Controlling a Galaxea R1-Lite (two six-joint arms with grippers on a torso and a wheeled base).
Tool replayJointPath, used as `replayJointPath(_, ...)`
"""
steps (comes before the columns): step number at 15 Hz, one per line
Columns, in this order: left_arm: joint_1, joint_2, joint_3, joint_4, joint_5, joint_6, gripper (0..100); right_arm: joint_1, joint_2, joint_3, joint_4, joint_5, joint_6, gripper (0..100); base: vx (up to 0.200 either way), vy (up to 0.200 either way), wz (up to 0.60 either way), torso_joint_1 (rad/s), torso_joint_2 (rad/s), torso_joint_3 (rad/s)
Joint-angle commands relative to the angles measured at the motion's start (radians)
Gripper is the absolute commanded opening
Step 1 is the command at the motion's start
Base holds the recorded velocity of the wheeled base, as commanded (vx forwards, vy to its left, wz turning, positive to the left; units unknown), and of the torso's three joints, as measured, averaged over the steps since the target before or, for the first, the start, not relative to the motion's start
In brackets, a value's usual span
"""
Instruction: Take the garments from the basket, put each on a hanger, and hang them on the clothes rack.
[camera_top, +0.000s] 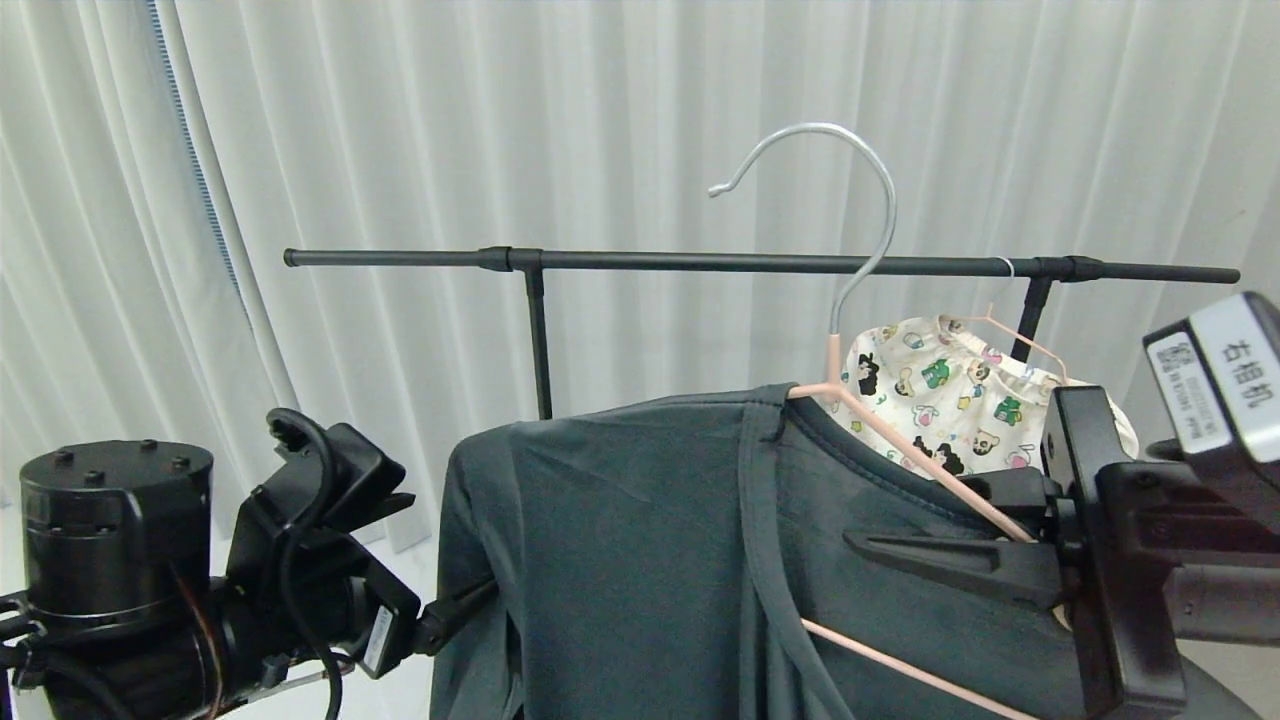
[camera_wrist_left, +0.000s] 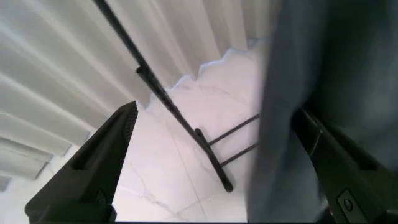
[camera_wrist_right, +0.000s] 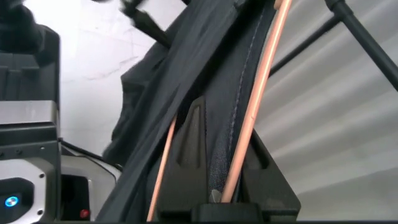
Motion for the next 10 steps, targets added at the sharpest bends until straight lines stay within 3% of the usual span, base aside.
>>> replayJointPath(1,0.021,0.041,0.006,-0.006,-0.008,0.001,100,0.004,-0.009,0.005,0.001,-0.003,0.000,0,0.000,0.000,0.00,0.000,0.00,0.000)
replayJointPath(2,0.027,0.038,0.009,-0.006,-0.006,0.002,0,0.003,-0.009,0.006,0.001,-0.005,0.000,0,0.000,0.000,0.00,0.000,0.00,0.000)
replayJointPath(5,0.093,0.036,0.024,-0.006,-0.002,0.002,0,-0.009,-0.008,0.014,0.001,-0.036,0.000,0,0.000,0.000,0.00,0.000,0.00,0.000)
replayJointPath(8,0.260,0.035,0.050,-0.006,0.000,0.004,0,-0.034,-0.009,0.014,0.002,-0.037,0.002,0,0.000,0.000,0.00,0.000,0.00,0.000)
replayJointPath(10,0.294,0.030,0.059,-0.006,0.002,0.010,0,-0.040,-0.009,0.014,0.001,-0.037,0.002,0,0.000,0.000,0.00,0.000,0.00,0.000)
